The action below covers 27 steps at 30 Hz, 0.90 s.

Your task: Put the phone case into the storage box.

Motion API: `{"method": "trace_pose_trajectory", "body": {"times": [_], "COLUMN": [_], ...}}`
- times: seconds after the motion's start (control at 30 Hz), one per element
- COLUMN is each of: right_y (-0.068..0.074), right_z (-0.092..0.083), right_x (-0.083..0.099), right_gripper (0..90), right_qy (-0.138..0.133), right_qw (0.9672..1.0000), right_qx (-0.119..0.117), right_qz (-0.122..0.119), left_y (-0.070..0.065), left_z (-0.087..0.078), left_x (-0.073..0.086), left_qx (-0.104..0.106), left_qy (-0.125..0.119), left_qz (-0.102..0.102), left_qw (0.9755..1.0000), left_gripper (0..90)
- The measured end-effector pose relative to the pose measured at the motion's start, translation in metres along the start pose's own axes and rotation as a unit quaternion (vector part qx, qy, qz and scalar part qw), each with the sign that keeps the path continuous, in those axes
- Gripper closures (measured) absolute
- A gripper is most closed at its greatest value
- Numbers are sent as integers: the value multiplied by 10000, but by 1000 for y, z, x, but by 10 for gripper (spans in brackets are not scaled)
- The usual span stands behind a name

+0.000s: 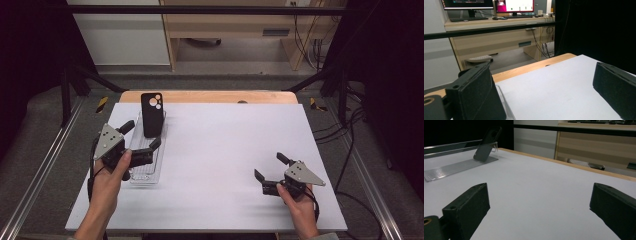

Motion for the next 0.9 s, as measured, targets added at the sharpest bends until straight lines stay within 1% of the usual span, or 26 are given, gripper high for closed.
{"method": "trace_pose_trajectory", "body": {"times": [0.13,0.27,0.43,0.53,0.83,0.9], "right_y": [0,1,1,1,2,2], "right_z": [0,0,0,0,0,0], "right_x": [0,0,0,0,1,1], "right_gripper": [30,30,31,31,32,32], "right_qy": [6,12,16,14,11,10], "right_qw": [10000,10000,10000,10000,10000,10000], "right_qx": [-3,-15,-20,-38,-57,-60], "right_qz": [-8,-23,-21,-32,-61,-59], "left_y": [0,-1,-3,-4,-5,-5], "left_z": [-4,-8,-13,-16,-24,-25], "left_x": [1,2,0,0,1,2], "left_qx": [-10,17,21,2,23,41], "left_qy": [-13,14,-42,-41,-109,-87], "left_qz": [21,98,177,298,236,247], "left_qw": [10000,9999,9998,9995,9997,9996], "left_gripper": [16,15,14,13,13,13]}}
Point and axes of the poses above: each handheld gripper's, and its own axes: z roughly forward along the jaws, x roughly out of its underside, y roughly to its left, the point moved 5 cm from there along z, roughly forward along the jaws, and after that the axes turned 9 degrees about -y, right-handed, at the moved point
